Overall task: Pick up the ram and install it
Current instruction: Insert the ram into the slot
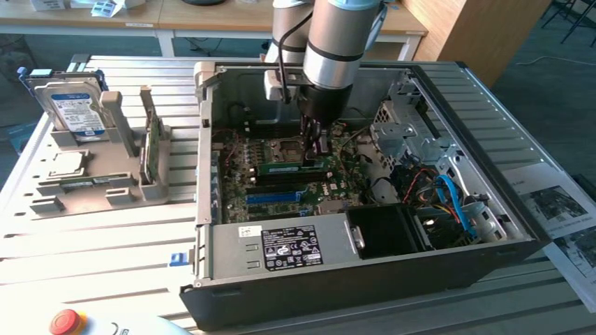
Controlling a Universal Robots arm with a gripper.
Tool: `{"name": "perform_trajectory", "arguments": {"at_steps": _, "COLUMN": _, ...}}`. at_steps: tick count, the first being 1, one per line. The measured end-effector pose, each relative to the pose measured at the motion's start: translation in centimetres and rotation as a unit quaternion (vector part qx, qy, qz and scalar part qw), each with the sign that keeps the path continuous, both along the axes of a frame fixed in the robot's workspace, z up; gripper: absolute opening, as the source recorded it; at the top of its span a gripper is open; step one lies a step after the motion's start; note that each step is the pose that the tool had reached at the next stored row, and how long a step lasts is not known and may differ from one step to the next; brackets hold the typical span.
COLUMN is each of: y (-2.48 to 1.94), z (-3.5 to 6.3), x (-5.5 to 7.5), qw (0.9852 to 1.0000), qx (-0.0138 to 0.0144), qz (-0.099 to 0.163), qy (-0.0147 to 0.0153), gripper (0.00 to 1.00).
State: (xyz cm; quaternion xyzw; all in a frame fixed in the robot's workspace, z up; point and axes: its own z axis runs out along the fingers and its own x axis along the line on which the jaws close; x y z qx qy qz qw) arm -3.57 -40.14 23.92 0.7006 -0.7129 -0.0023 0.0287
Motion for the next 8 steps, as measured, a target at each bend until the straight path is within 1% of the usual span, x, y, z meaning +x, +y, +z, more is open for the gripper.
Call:
{"name": "perform_trajectory", "arguments": {"at_steps": 4, "y": 0.00, "z": -0.01, "x": 0.00, "qw": 1.0000, "qx": 0.0001, "qz": 0.000, "qy": 0.0000, "gripper": 0.12}}
{"name": "perform_trajectory", "arguments": {"at_steps": 8, "y": -0.27, "z": -0.05, "x": 0.00, "qw": 1.0000, "qx": 0.0001, "qz": 0.000, "qy": 0.0000, "gripper": 0.12}}
